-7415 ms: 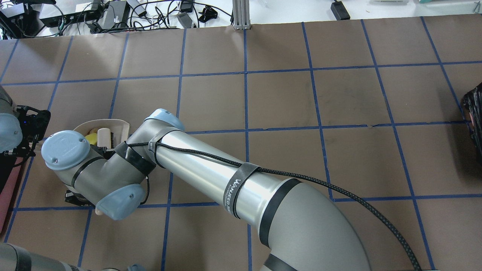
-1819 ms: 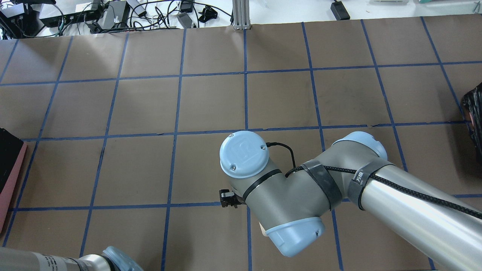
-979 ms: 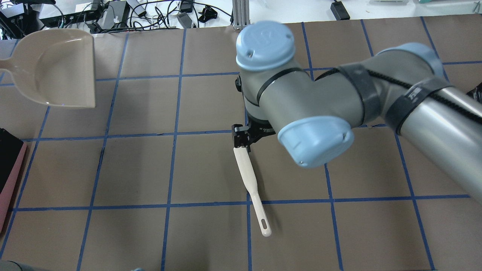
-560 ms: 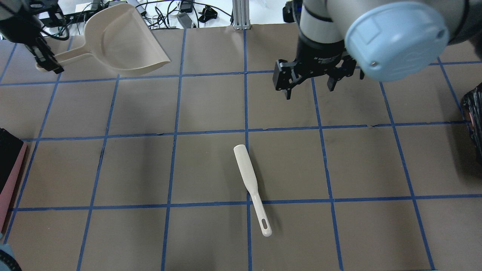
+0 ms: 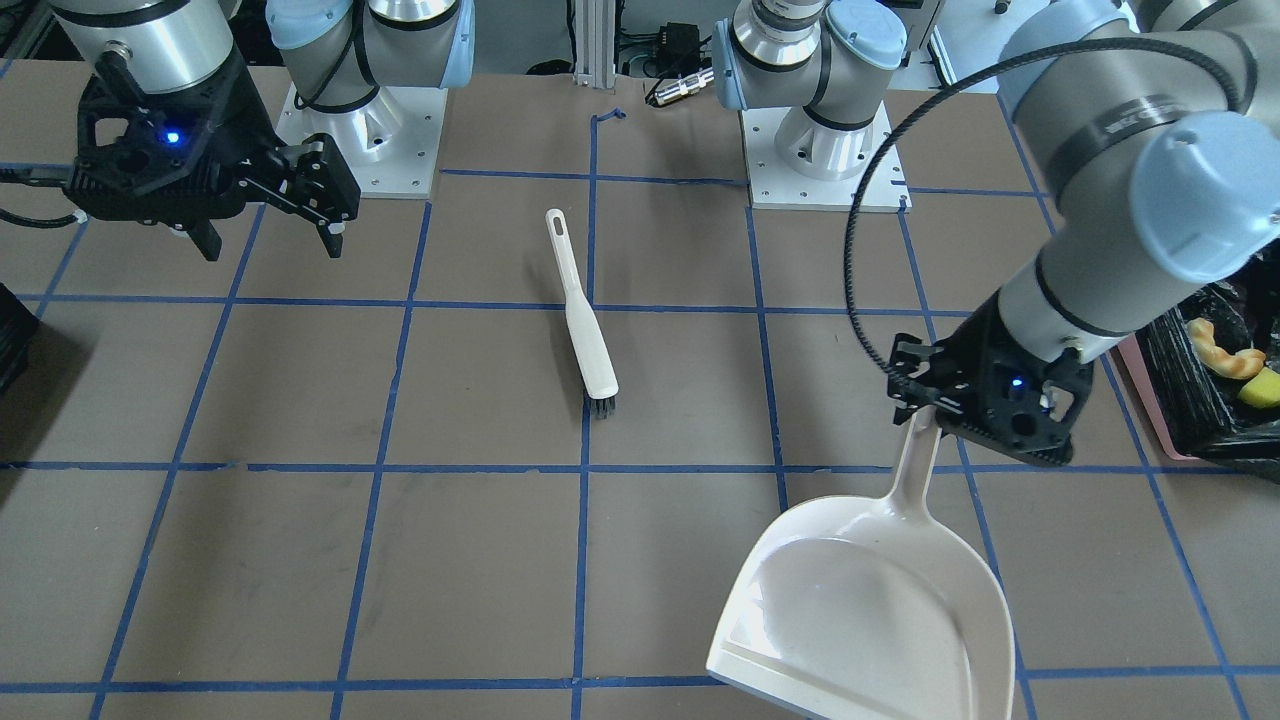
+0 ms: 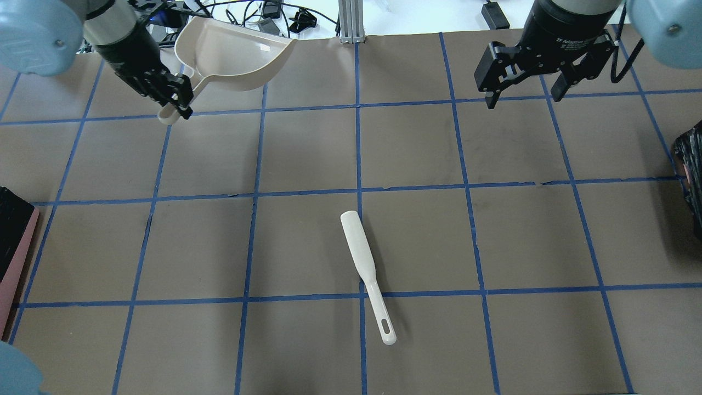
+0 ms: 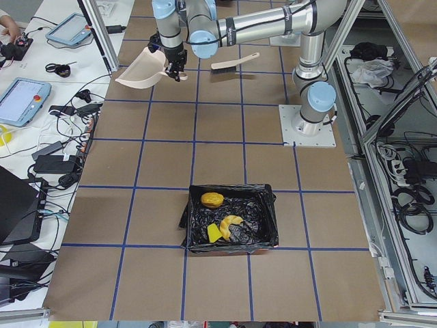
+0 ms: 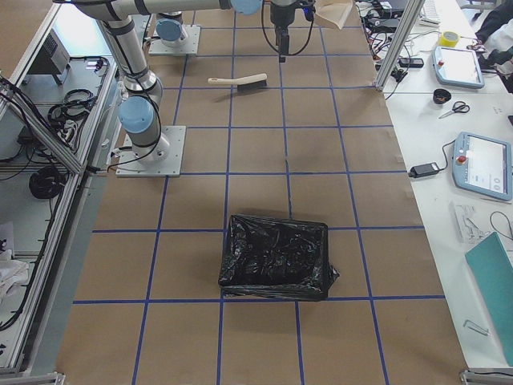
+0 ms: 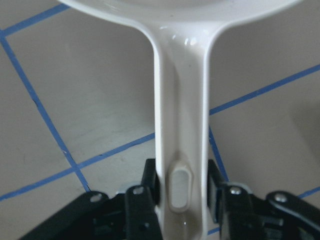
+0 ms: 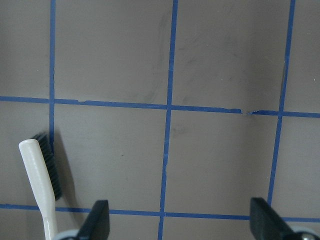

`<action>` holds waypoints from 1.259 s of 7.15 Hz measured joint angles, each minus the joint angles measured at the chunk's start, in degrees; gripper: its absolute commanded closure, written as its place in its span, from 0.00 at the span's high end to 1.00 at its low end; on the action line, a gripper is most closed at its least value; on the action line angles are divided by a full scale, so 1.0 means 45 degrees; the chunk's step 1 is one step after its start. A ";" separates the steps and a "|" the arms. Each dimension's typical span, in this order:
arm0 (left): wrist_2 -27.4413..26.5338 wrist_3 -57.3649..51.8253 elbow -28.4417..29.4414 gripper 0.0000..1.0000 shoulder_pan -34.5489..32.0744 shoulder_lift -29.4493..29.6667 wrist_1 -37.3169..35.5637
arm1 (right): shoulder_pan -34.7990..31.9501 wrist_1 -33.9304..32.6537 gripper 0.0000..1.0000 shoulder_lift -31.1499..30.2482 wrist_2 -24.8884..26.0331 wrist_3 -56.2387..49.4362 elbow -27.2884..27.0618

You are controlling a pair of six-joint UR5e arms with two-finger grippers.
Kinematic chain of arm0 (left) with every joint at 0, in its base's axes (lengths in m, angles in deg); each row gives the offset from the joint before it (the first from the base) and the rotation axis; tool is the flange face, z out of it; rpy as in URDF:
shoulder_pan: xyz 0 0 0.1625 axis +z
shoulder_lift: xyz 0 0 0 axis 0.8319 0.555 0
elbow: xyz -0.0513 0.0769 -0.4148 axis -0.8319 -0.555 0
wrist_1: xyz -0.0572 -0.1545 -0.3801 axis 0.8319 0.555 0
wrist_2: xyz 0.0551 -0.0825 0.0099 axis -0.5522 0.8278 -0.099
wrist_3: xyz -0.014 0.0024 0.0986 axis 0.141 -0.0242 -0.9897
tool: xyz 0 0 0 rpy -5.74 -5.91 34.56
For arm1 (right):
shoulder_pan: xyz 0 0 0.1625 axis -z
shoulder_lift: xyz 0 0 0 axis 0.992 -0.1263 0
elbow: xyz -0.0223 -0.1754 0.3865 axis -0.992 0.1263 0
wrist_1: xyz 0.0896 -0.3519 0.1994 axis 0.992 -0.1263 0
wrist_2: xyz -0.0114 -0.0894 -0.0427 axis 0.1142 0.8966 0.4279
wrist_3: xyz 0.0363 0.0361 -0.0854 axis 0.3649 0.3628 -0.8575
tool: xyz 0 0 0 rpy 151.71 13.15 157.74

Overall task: Sweep and dump trash in nearest bin
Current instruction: 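Lower the empty dustpan onto the table center with the left gripper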

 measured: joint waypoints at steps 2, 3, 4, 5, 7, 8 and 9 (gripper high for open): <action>0.0081 0.1890 -0.0034 0.00 -0.1488 0.0511 -0.0048 | 0.0112 -0.0071 1.00 -0.0089 -0.0224 -0.0079 -0.0003; 0.0102 0.2893 -0.0034 0.00 -0.2122 0.0766 -0.0109 | 0.0110 -0.0080 1.00 -0.0145 -0.0252 -0.0100 -0.0006; 0.0111 0.3637 -0.0043 0.00 -0.2619 0.1020 -0.0147 | 0.0102 -0.0061 1.00 -0.0177 -0.0261 -0.0118 -0.0008; 0.0114 0.4154 -0.0045 0.00 -0.3058 0.1267 -0.0173 | 0.0091 -0.0039 1.00 -0.0187 -0.0265 -0.0143 -0.0030; 0.0133 0.5096 -0.0038 0.00 -0.3740 0.1728 -0.0482 | 0.0059 -0.0004 1.00 -0.0218 -0.0265 -0.0167 -0.0090; 0.0140 0.5731 -0.0037 0.00 -0.3991 0.1949 -0.0699 | 0.0055 0.0022 1.00 -0.0261 -0.0277 -0.0190 -0.0105; 0.0139 0.6336 -0.0039 0.00 -0.4267 0.2147 -0.0815 | 0.0056 0.0058 1.00 -0.0323 -0.0273 -0.0299 -0.0122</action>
